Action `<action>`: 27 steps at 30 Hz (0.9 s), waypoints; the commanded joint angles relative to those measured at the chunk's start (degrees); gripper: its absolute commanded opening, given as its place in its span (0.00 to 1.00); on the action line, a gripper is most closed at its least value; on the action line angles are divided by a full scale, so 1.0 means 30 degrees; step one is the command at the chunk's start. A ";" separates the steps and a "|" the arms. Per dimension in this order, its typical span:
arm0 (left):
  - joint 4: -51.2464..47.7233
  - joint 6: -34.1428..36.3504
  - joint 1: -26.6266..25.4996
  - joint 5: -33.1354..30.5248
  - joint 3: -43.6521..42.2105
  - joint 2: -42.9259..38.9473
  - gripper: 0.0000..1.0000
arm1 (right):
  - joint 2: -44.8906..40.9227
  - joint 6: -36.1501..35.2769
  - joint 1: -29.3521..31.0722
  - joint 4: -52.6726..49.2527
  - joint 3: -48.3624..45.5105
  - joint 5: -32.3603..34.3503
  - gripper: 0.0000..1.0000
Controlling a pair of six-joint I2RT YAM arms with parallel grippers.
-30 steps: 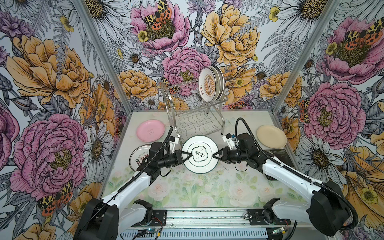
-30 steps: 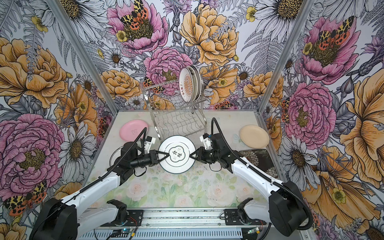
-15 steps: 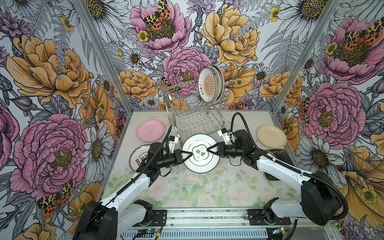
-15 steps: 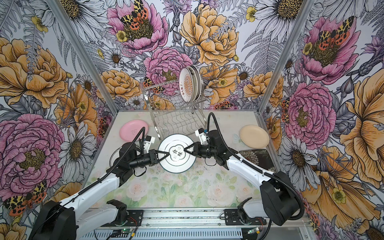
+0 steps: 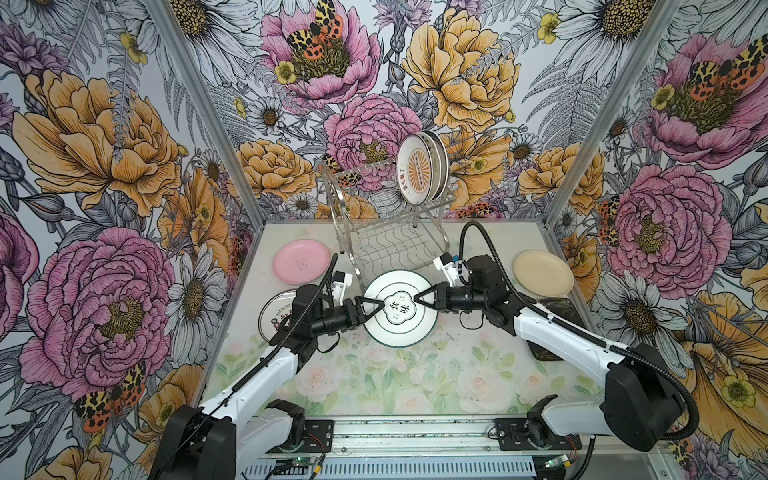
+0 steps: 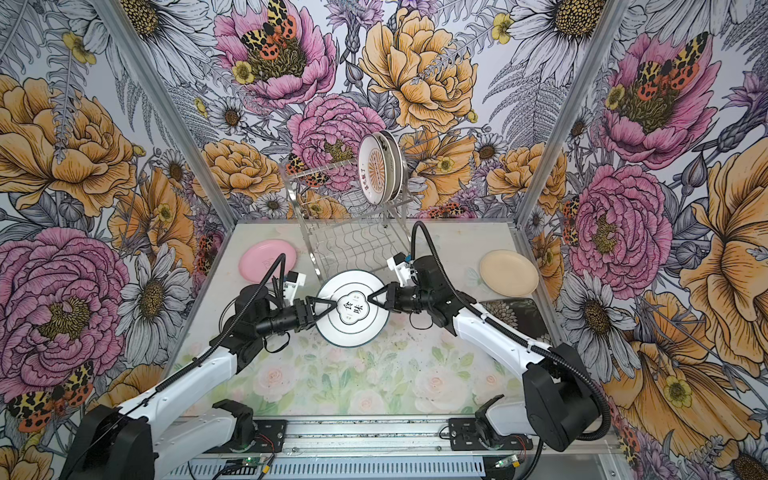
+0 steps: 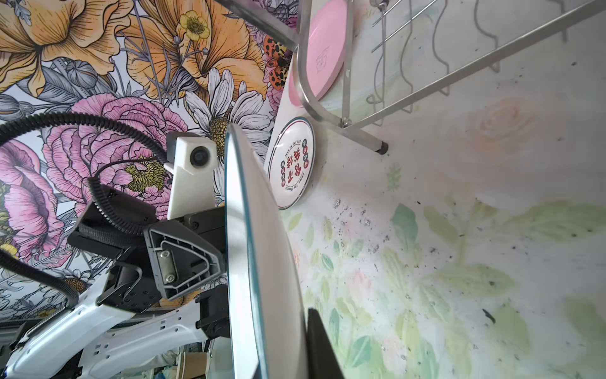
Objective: Load the plates into the dish rack
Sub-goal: 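Grip the plate's opposite rim with the left gripper while the right gripper holds it, then lift the teal-rimmed plate upright with the right gripper toward the rack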
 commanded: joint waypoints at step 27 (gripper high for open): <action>-0.8097 0.6613 0.1277 -0.4400 0.4090 0.0774 0.99 | 0.4305 -1.0302 0.1447 -1.3672 2.3186 1.7117 0.00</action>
